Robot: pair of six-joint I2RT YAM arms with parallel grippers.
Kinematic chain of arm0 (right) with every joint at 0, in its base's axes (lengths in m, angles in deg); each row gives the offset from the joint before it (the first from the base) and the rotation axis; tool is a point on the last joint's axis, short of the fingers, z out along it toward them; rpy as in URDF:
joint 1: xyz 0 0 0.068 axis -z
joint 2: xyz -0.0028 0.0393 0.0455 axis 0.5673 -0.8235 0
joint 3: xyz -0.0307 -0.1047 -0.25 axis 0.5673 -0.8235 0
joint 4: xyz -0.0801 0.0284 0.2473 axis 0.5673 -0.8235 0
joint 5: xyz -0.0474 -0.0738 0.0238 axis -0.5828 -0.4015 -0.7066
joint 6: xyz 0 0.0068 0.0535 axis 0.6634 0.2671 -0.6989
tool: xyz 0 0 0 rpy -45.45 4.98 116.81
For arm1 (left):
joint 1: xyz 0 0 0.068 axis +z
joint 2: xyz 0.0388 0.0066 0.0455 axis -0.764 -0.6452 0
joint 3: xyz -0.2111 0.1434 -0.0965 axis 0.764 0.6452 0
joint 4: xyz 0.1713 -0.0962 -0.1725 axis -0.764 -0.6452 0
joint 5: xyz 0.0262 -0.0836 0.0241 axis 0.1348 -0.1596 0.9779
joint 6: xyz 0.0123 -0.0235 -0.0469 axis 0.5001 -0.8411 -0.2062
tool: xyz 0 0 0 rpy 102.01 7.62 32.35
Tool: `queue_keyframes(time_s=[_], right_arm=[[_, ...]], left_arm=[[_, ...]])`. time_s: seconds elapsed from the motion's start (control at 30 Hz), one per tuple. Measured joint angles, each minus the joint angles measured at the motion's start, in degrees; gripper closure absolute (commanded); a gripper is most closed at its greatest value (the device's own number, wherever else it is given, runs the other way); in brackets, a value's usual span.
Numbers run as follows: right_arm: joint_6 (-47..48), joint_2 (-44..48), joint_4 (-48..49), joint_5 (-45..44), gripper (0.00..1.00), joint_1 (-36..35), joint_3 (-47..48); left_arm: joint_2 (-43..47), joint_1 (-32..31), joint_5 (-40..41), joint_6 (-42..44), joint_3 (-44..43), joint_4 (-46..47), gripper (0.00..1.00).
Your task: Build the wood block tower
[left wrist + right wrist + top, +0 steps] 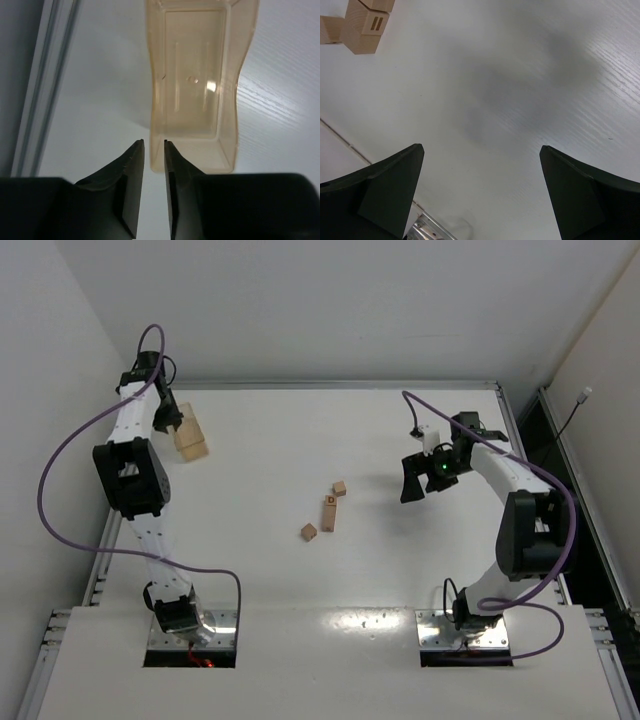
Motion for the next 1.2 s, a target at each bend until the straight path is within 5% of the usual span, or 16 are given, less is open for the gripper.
queue_keyframes(time_s=[0.17, 0.4, 0.57, 0.7, 0.87, 0.93, 0.97, 1.2], right_arm=[[0.0, -0.2, 0.0, 0.0, 0.00, 0.0, 0.1], [0.1, -0.9, -0.1, 0.0, 0.00, 0.0, 0.3], [0.1, -0.9, -0.1, 0.0, 0.00, 0.0, 0.3], [0.1, -0.9, 0.0, 0.0, 0.00, -0.2, 0.3], [0.1, 0.6, 0.2, -0.5, 0.00, -1.7, 0.3], [0.1, 2.4, 0.9, -1.4, 0.01, -2.5, 0.2], [0.1, 3.9, 1.7, -1.9, 0.01, -3.2, -0.1], [0.3, 10.1, 6.3, -5.4, 0.12, -10.6, -0.2]], left_arm=[[-2.8, 0.0, 0.8, 0.0, -3.2, 0.1, 0.87], [-3.1, 0.0, 2.3, 0.0, -3.3, -0.5, 0.52], [2.3, -2.1, 4.1, 0.1, -2.4, -1.0, 0.38], [14.8, -10.5, 8.5, 0.2, 1.3, 0.7, 0.38], [28.8, -30.3, 7.3, 4.8, 8.1, 1.5, 0.51], [29.1, -37.1, 4.4, 6.5, 9.4, 0.5, 0.48], [28.9, -39.1, 3.2, 7.3, 11.9, 0.5, 0.38], [26.6, -39.7, 1.3, 8.2, 24.2, -5.2, 0.31]])
